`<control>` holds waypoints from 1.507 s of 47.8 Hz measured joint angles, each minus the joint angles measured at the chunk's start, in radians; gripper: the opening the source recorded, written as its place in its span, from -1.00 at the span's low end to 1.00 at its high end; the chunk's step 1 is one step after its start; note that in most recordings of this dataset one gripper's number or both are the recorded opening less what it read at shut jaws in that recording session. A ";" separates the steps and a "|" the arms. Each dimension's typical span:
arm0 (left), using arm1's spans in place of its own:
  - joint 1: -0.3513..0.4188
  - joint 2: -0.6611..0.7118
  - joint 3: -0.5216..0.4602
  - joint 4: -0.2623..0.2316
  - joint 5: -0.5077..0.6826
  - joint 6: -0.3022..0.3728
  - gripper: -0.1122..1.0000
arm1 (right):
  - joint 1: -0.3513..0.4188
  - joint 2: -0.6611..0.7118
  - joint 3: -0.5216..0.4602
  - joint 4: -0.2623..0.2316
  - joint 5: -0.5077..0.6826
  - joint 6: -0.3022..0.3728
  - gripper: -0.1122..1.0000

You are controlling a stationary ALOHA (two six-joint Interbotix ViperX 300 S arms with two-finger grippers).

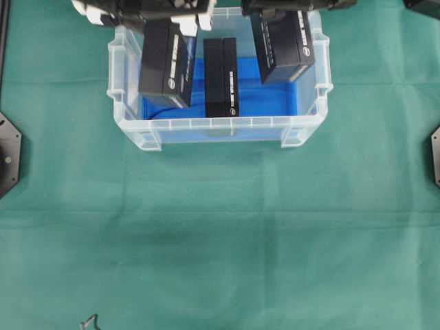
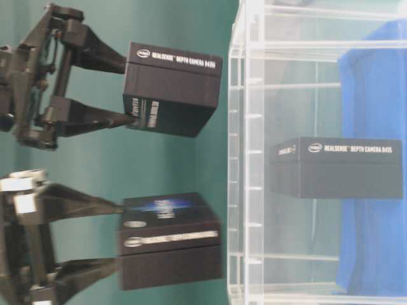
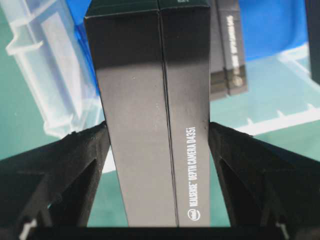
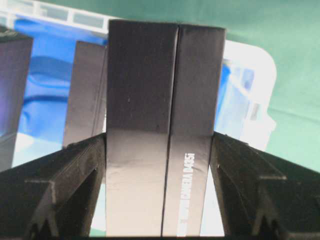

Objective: Take the box out of the case with both arms.
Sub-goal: 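Lift both held box pairs straight up out of the bin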

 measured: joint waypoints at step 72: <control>0.000 0.031 -0.229 0.002 0.153 0.003 0.35 | 0.028 0.000 -0.166 -0.032 0.120 -0.003 0.41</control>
